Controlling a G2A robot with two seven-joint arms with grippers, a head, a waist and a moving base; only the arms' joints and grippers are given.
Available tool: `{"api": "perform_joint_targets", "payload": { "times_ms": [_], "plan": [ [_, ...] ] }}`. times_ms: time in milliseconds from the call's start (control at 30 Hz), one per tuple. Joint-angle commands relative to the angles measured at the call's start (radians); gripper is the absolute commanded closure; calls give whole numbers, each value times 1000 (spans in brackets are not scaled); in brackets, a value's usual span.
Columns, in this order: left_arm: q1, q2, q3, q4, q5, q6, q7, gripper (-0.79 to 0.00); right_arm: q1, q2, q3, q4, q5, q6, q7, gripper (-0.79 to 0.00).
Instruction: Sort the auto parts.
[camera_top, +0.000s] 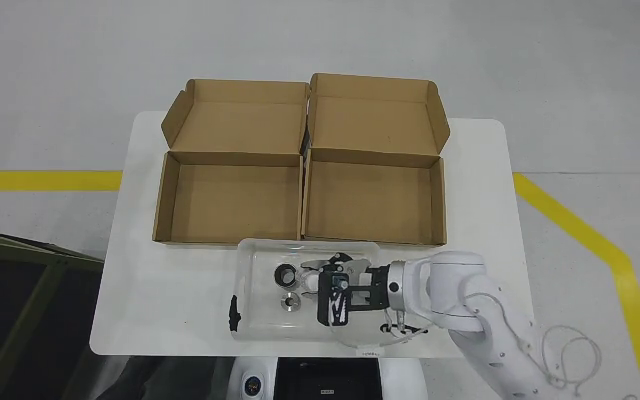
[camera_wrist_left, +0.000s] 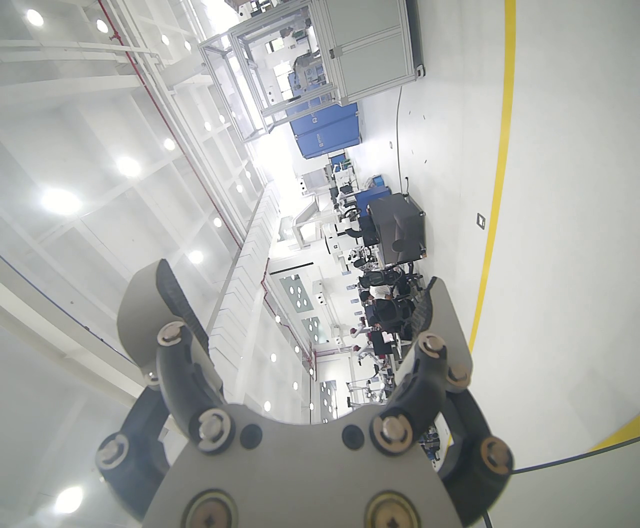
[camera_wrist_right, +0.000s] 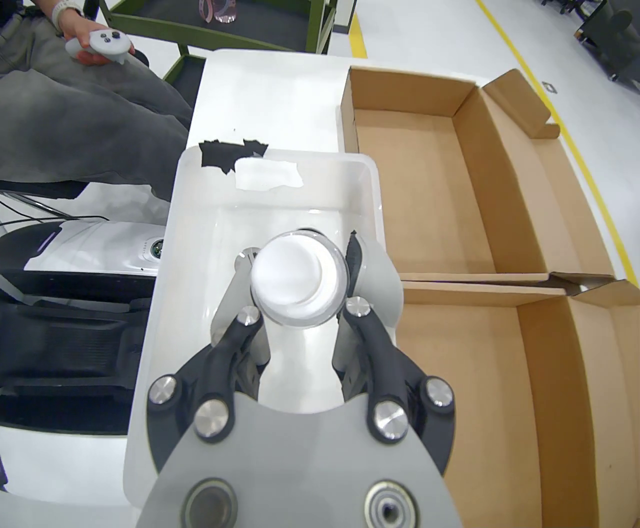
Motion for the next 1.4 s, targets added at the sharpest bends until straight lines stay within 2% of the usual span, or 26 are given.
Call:
{"api": "perform_joint_targets", "payload": {
  "times_ms": [0, 167, 933, 1367],
  "plan": [
    [0, 0, 0, 0, 0, 0, 0, -785, 4, 1, 7, -5, -9, 1, -34, 0],
    [0, 0, 0, 0, 0, 0, 0, -785, 14, 4, 27, -10, -23, 1, -120, 0],
    [0, 0, 0, 0, 0, 0, 0, -785, 59, 17, 108, 16, -27, 70, -232, 0],
    [0, 0, 0, 0, 0, 0, 0, -785, 197, 2, 44, 209, 53, 124, -196, 0]
  ]
}}
